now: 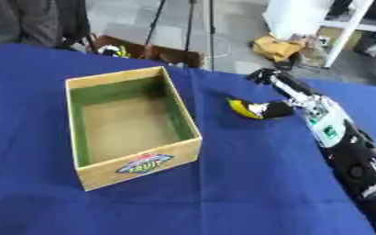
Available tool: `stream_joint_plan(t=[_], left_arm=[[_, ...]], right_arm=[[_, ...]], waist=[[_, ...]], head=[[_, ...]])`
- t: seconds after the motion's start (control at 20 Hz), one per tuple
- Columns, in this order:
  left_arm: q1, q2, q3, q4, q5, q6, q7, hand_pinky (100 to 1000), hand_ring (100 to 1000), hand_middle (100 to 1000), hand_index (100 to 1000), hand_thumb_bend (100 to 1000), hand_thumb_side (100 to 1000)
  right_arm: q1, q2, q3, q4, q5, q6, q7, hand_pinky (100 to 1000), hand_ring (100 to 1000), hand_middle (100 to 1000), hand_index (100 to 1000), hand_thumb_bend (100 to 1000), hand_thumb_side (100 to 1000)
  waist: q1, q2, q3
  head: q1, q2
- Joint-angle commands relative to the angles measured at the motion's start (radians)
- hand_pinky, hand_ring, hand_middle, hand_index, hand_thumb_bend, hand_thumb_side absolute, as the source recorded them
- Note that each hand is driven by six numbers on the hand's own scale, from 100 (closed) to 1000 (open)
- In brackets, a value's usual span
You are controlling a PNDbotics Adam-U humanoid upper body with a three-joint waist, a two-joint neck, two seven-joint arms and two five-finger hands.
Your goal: Pick up objects on the table and place them in the box.
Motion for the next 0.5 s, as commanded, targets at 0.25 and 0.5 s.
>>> stream_joint_plan(t=[0.25, 0.5], left_arm=[[-0.013, 0.025, -0.002, -0.02, 0.0, -0.001, -0.004, 643, 636, 667, 770, 463, 894], [-0.01, 0.021, -0.003, -0.018, 0.001, -0.001, -0.006, 643, 636, 667, 770, 462, 894]], right_arm=[[-0.014, -0.061, -0.021, 0.049, -0.01, -0.008, -0.018, 850, 831, 833, 872, 271, 416], [-0.001, -0.064, -0.017, 0.059, -0.027, -0.019, 0.012, 844, 820, 825, 870, 268, 417]], waist=[[0.013, -0.013, -0.017], [0.019, -0.018, -0.044]], head=[[0.0, -0.008], [0.007, -0.006]])
